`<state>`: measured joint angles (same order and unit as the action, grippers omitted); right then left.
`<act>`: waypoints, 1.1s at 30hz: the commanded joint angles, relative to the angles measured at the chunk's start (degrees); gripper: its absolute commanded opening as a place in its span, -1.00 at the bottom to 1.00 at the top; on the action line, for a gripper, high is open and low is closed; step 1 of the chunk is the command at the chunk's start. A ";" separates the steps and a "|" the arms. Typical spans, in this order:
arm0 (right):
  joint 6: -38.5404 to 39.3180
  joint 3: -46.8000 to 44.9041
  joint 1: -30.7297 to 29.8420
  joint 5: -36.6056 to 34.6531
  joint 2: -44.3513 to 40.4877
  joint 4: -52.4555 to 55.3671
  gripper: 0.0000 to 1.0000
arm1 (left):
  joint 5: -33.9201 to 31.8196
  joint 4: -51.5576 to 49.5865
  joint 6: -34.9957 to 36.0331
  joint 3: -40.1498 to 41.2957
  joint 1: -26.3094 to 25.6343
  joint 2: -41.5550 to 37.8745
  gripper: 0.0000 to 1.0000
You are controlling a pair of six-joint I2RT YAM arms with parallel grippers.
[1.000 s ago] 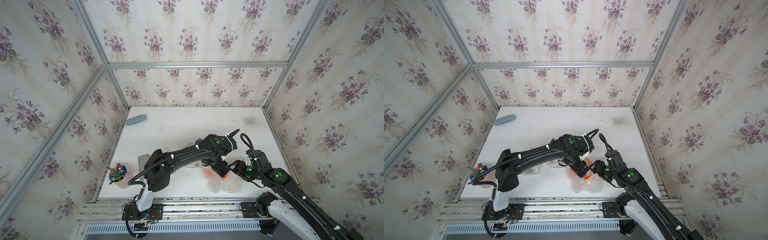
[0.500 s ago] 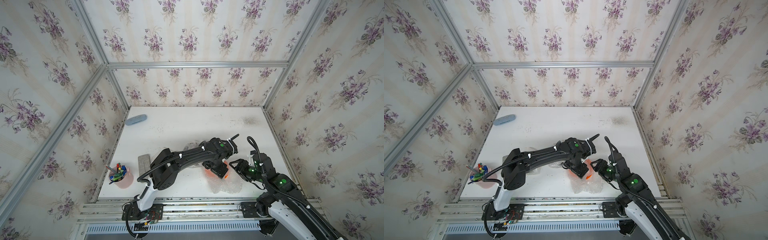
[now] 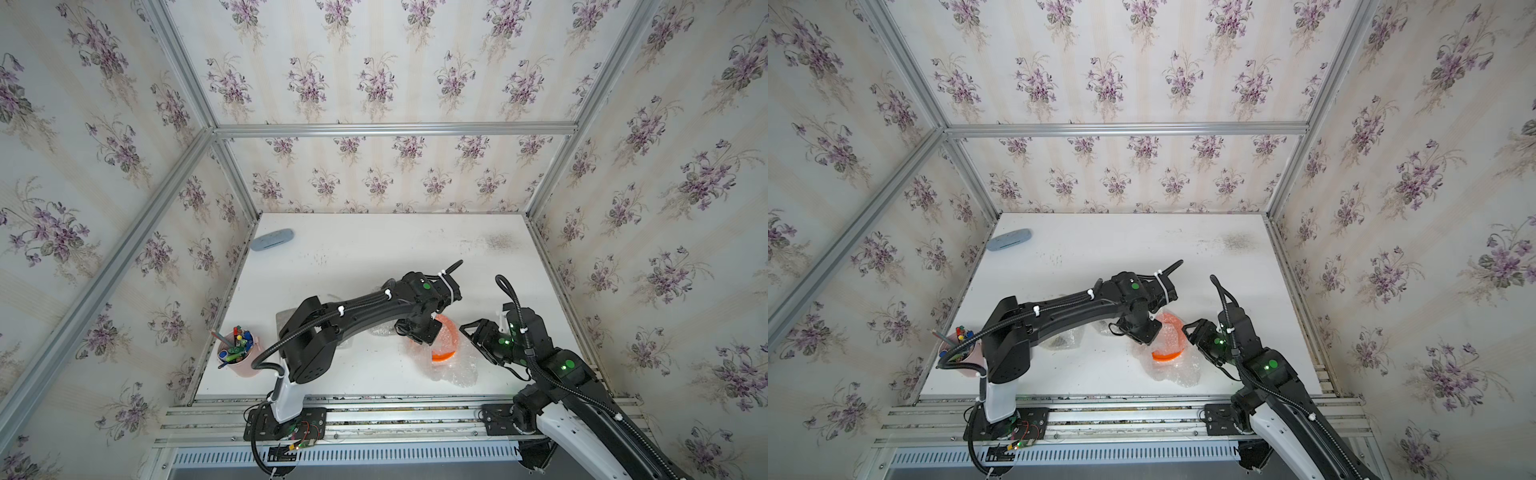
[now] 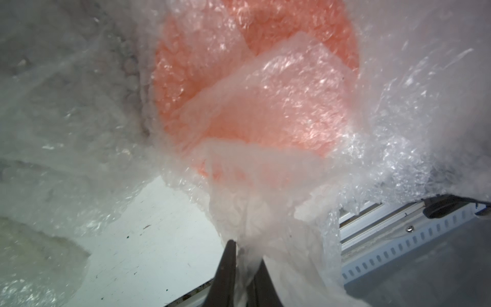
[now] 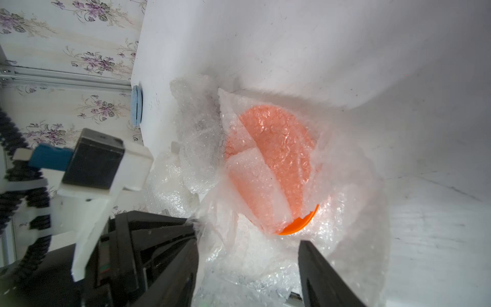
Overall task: Unpack dinner plates from bubble wrap
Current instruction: Unwrap the bubble wrap at the center of the board.
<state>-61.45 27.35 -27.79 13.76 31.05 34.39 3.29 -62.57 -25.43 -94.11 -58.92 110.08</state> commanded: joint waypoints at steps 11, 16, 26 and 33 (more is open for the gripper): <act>6.55 -1.82 0.11 2.36 8.75 2.53 0.25 | 0.76 12.93 -7.08 15.26 0.65 -10.10 -0.80; 7.40 -4.01 0.09 -0.37 10.47 3.73 0.25 | 0.05 13.68 -7.19 18.33 2.00 -13.06 -0.84; 8.43 -4.10 0.11 -4.03 14.80 4.38 0.25 | -0.13 14.24 -7.73 22.37 5.36 -16.86 -0.88; 10.45 -7.61 0.17 -4.82 19.07 0.74 0.25 | -0.04 16.17 -8.79 24.97 6.37 -17.94 -0.87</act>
<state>-52.05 20.51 -27.68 10.92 48.56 36.14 4.36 -46.94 -32.95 -69.95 -52.80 92.73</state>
